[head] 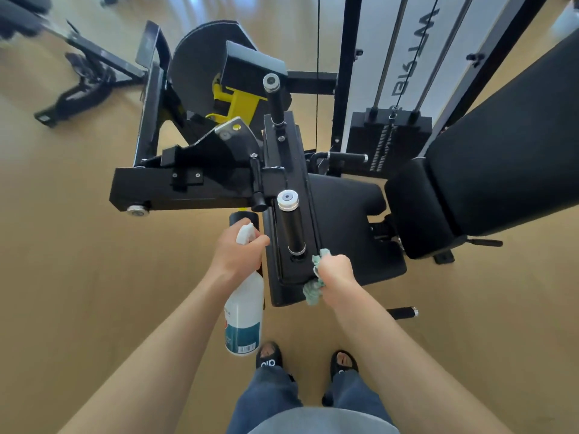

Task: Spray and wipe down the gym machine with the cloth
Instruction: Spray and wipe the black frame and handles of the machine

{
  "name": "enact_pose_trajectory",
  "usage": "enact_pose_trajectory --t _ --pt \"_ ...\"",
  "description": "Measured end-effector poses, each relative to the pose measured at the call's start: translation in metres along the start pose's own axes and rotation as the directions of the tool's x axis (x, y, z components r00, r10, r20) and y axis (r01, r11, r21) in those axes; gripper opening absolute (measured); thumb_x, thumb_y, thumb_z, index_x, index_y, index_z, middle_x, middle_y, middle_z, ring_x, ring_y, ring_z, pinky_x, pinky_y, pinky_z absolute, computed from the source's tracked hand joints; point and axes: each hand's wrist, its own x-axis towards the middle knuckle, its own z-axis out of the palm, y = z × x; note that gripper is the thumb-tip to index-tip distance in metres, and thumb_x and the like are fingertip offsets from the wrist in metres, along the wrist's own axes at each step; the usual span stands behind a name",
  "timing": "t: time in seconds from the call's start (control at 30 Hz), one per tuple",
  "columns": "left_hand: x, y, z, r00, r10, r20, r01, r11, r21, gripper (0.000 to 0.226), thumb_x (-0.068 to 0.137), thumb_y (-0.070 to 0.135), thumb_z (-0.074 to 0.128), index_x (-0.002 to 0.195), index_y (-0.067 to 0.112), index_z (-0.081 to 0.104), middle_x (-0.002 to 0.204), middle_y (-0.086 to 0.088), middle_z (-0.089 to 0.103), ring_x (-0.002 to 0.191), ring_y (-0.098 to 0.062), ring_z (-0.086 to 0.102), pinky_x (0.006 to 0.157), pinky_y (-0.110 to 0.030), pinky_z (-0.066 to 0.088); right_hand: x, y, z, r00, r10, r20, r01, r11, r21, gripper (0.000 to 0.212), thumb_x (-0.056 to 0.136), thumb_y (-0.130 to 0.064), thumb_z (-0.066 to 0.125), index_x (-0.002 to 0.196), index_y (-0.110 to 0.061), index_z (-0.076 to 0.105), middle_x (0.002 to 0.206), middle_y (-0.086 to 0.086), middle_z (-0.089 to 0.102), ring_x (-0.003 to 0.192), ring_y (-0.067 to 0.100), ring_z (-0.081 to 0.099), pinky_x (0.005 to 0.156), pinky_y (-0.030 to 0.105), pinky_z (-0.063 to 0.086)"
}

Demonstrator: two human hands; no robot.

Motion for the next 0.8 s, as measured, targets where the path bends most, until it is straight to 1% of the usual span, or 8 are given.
enact_pose_trajectory --t 0.03,0.1,0.2,0.33,0.4,0.47,0.67,0.8 --pt "0.003 0.007 -0.003 0.999 0.034 -0.027 -0.034 0.999 -0.006 0.014 0.097 0.024 0.066 0.092 0.012 0.061 0.083 -0.011 0.061 0.068 -0.018 0.057 0.054 -0.021 0.044 0.0 -0.001 0.0 1.0 -0.023 0.006 0.023 1.0 -0.007 0.021 0.099 -0.006 0.044 0.08 -0.01 0.053 0.069 0.0 0.05 0.054 0.016 0.04 0.049 0.027 0.03" --pt "0.006 0.021 -0.012 0.992 0.1 -0.073 -0.101 0.995 -0.003 0.028 0.097 0.019 0.066 0.073 0.018 0.051 0.072 -0.011 0.059 0.063 -0.018 0.055 0.047 -0.016 0.044 -0.005 -0.006 -0.001 0.999 -0.039 0.014 0.04 0.999 -0.018 0.02 0.1 -0.006 0.043 0.085 -0.009 0.054 0.071 0.001 0.052 0.055 0.015 0.041 0.05 0.028 0.031" --pt "0.013 0.042 -0.032 0.985 0.146 -0.097 -0.149 0.988 -0.026 0.03 0.097 0.015 0.066 0.071 0.016 0.05 0.063 -0.009 0.055 0.052 -0.013 0.052 0.043 -0.01 0.041 -0.008 -0.007 -0.013 1.0 -0.001 -0.001 0.001 1.0 0.018 0.017 0.099 -0.005 0.043 0.096 -0.003 0.059 0.073 0.006 0.051 0.058 0.019 0.043 0.054 0.029 0.035" --pt "0.038 0.065 -0.063 0.98 0.19 -0.061 -0.192 0.98 -0.041 0.025 0.096 0.016 0.066 0.075 0.012 0.054 0.061 -0.005 0.054 0.046 -0.005 0.051 0.047 -0.016 0.045 -0.008 -0.04 -0.036 0.992 -0.089 0.084 0.074 0.984 0.165 0.018 0.09 -0.006 0.049 0.083 -0.003 0.065 0.078 0.01 0.064 0.059 0.025 0.06 0.061 0.034 0.05" --pt "0.053 0.073 -0.071 0.979 0.204 -0.003 -0.204 0.979 -0.025 0.023 0.094 0.016 0.068 0.076 0.011 0.055 0.058 -0.002 0.054 0.047 -0.009 0.054 0.054 -0.023 0.048 -0.004 -0.078 -0.033 0.971 -0.227 0.079 0.183 0.909 0.374 0.023 0.1 -0.009 0.049 0.105 0.0 0.07 0.101 0.016 0.074 0.089 0.03 0.072 0.084 0.044 0.058" --pt "0.068 0.078 -0.072 0.974 0.213 0.082 -0.214 0.977 0.007 0.019 0.09 0.016 0.07 0.079 0.006 0.057 0.057 -0.002 0.055 0.05 -0.017 0.056 0.061 -0.031 0.051 -0.005 -0.118 -0.02 0.947 -0.311 0.078 0.224 0.815 0.534 0.031 0.106 -0.015 0.045 0.127 0.0 0.061 0.121 0.016 0.069 0.112 0.032 0.067 0.097 0.051 0.054" --pt "0.094 0.076 -0.057 0.942 0.17 0.29 -0.199 0.977 0.075 0.021 0.087 0.014 0.067 0.079 0.003 0.051 0.068 -0.004 0.053 0.046 -0.013 0.048 0.044 -0.017 0.041 -0.006 -0.162 0.015 0.938 -0.344 -0.053 0.301 0.725 0.62 0.034 0.107 -0.018 0.041 0.131 -0.003 0.058 0.126 0.016 0.066 0.11 0.029 0.068 0.082 0.042 0.058" --pt "0.113 0.073 -0.048 0.94 0.108 0.323 -0.176 0.966 0.188 0.027 0.088 0.018 0.062 0.072 0.011 0.042 0.069 -0.004 0.053 0.051 -0.015 0.048 0.051 -0.023 0.039 -0.002 -0.162 0.018 0.927 -0.363 -0.09 0.343 0.729 0.592 0.032 0.106 -0.019 0.041 0.125 -0.006 0.062 0.122 0.013 0.068 0.107 0.028 0.07 0.076 0.039 0.059"
